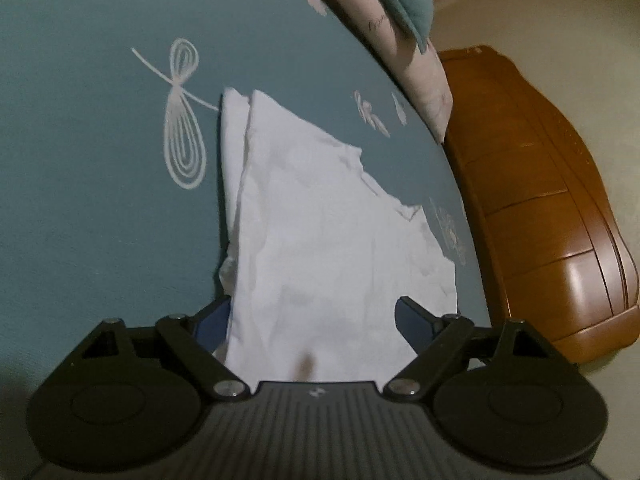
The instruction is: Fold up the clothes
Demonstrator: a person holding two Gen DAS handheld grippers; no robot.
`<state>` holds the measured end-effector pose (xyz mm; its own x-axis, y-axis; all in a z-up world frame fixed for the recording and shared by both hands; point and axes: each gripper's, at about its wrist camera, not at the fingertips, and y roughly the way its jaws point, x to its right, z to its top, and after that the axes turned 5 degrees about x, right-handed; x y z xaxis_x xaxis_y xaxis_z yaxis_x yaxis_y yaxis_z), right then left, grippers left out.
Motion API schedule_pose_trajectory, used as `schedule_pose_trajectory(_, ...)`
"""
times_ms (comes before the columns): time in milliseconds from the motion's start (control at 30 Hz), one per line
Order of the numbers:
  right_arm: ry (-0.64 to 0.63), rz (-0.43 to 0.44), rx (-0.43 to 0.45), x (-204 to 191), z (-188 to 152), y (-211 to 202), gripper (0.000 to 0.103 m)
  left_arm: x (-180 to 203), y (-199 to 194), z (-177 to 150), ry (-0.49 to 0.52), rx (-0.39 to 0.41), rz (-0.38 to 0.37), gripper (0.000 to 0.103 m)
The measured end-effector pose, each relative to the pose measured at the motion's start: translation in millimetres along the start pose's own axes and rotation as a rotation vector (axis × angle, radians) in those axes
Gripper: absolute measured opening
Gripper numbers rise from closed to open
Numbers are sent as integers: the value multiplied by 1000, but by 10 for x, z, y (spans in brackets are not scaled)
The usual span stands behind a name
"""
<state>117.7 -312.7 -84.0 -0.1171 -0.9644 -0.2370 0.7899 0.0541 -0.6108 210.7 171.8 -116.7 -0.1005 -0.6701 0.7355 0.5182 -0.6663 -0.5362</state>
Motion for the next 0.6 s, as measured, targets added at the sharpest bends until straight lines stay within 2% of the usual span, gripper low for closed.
schedule_pose_trajectory(67,-3,-2,2,-25,9,-25,64,8,-82,-11,27,29,12,86)
schedule_pose_trajectory(167,-19,2,-3,-82,14,-40,64,-5,-86,-67,20,-1,-43,86)
schedule_pose_trajectory(267,-30,6,-11,-158,9,-32,64,-24,-58,-121,31,-27,-20,83)
schedule_pose_trajectory(333,-30,17,-12,-204,7,-42,63,-45,-72,-145,26,-34,-17,74)
schedule_pose_trajectory(400,-37,26,-13,-245,5,-62,63,-23,-117,-155,59,-48,-4,48)
schedule_pose_trajectory(467,-47,27,-15,-277,6,-77,64,21,-121,-175,121,-106,82,33)
schedule_pose_trajectory(533,-51,30,-16,-295,7,-91,64,58,-105,-194,183,-146,151,28)
schedule_pose_trajectory(600,-56,32,-18,-309,8,-103,64,132,-132,-148,226,-149,196,28)
